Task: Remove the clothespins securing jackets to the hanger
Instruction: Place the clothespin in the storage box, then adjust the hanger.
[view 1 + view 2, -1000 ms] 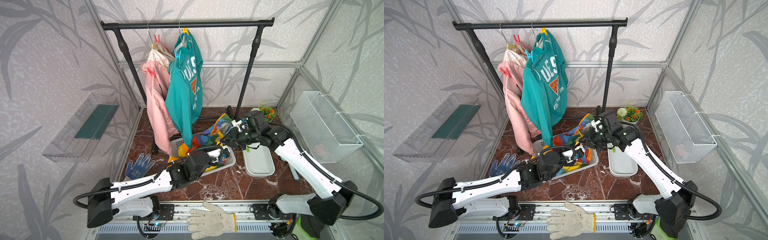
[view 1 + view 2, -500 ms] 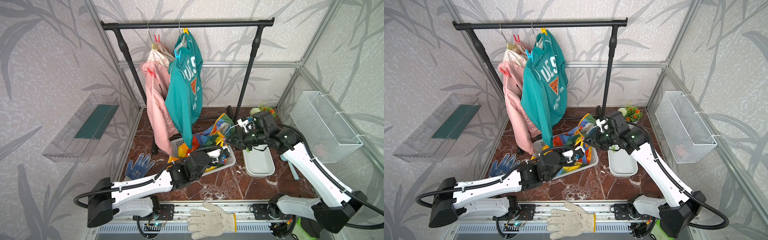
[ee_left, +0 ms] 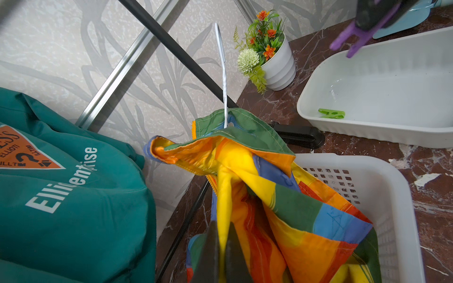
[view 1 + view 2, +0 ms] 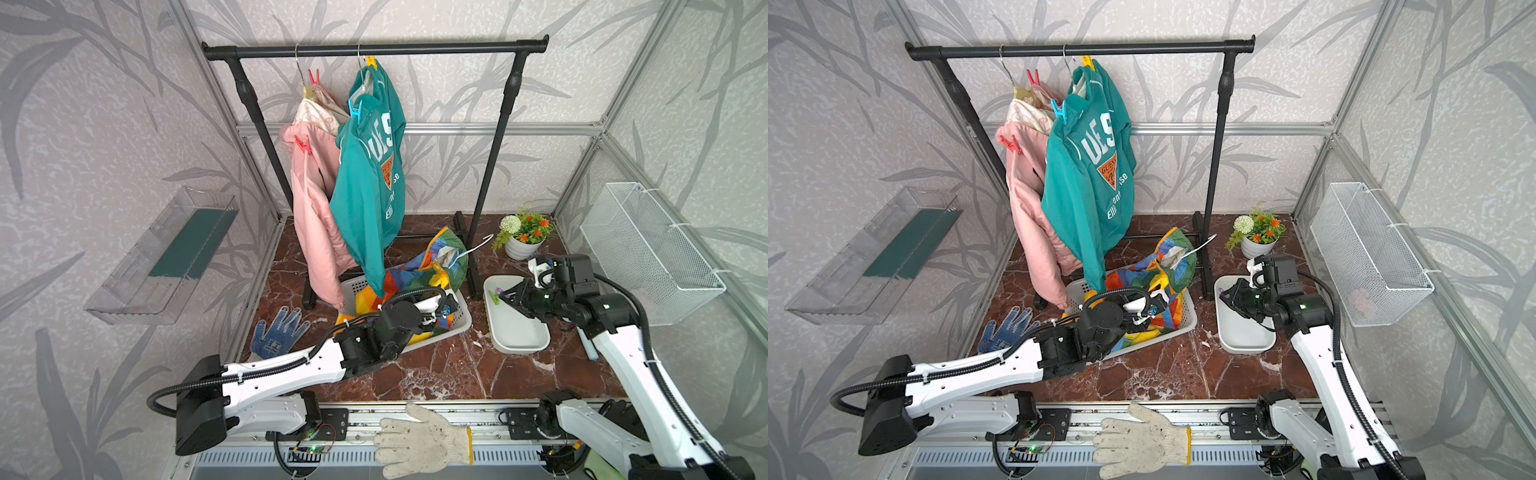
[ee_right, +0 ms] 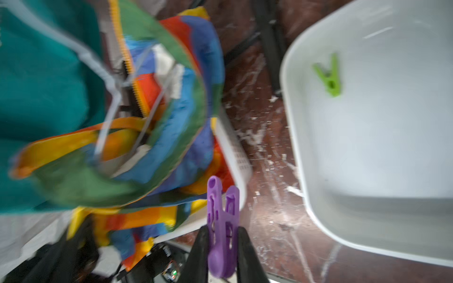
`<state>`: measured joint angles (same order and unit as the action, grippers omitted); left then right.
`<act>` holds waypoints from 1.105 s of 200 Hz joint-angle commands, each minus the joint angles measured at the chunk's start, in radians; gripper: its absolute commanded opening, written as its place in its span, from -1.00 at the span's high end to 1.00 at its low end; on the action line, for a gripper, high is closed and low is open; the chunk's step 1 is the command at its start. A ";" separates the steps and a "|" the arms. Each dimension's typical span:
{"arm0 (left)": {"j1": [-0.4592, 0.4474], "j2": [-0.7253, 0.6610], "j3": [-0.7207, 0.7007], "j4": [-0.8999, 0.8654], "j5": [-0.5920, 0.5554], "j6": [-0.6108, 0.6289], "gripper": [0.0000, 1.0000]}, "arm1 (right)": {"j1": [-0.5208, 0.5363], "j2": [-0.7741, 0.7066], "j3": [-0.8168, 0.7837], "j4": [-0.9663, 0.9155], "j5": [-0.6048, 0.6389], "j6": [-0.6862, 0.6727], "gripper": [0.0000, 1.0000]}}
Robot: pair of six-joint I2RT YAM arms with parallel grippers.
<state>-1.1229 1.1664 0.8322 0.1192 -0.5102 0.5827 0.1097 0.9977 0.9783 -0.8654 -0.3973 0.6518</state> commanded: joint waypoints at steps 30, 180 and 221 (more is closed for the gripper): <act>0.006 -0.099 -0.005 0.020 0.022 -0.034 1.00 | -0.068 0.142 -0.159 0.126 0.152 -0.109 0.82; 0.075 -0.141 0.006 0.003 0.122 -0.156 1.00 | 0.251 -0.122 -0.218 0.536 0.394 -0.265 -0.51; 0.104 -0.166 0.011 -0.015 0.178 -0.205 1.00 | 0.279 -0.121 -0.251 0.745 0.272 -0.247 -0.56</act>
<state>-1.0309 1.0370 0.8291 0.0780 -0.3790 0.4248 0.3698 0.8658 0.7437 -0.3191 -0.0906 0.4110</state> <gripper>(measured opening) 0.047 0.761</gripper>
